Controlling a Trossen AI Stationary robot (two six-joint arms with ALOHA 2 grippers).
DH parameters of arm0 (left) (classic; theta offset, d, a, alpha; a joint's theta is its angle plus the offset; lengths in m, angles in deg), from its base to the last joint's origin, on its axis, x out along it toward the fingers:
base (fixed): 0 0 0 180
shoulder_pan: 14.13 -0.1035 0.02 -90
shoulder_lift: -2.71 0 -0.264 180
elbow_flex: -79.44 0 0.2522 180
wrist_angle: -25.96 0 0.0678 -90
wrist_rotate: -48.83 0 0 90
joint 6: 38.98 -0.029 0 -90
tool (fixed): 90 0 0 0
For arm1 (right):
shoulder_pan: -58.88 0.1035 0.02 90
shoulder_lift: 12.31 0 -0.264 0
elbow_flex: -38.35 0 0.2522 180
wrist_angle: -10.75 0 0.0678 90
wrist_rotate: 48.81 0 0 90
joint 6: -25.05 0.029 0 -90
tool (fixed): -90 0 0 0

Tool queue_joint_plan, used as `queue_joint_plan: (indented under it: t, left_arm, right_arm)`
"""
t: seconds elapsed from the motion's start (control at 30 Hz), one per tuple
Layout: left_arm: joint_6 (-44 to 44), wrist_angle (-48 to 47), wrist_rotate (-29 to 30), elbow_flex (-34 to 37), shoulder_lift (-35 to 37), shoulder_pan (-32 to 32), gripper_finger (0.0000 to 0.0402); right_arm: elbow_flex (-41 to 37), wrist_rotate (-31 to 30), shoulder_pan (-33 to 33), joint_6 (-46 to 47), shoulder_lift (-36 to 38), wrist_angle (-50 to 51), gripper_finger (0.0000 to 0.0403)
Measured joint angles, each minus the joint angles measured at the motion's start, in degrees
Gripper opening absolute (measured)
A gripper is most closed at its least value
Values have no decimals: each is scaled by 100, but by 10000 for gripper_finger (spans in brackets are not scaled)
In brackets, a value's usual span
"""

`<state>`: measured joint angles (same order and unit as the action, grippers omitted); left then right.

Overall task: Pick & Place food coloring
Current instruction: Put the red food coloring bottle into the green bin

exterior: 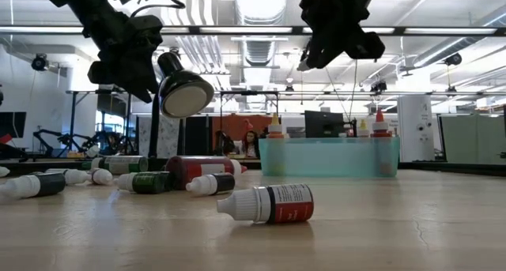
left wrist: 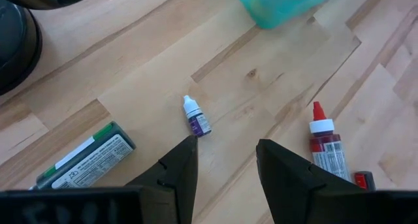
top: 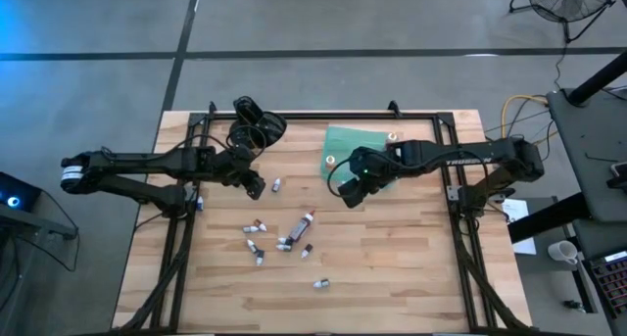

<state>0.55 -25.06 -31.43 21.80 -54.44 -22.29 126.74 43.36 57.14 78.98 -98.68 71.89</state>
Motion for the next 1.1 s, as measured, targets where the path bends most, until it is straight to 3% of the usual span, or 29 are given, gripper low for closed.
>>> queue_joint_plan:
  t: [0.23, 0.37, 0.6, 1.1]
  left_arm:
    - [0, 0, 22, 2, 0, 0, 129]
    - [-2, 6, 24, 4, 0, 0, 129]
    - [-3, 71, 35, 4, 0, 0, 129]
    - [146, 61, 26, 7, 0, 0, 129]
  right_arm:
    - [-9, 67, -4, 3, -93, 51, 70]
    - [-9, -380, -90, -18, -176, 52, 70]
    - [-9, -690, -948, -157, -475, 46, 70]
    - [-9, -314, -1997, -1000, -1345, 109, 70]
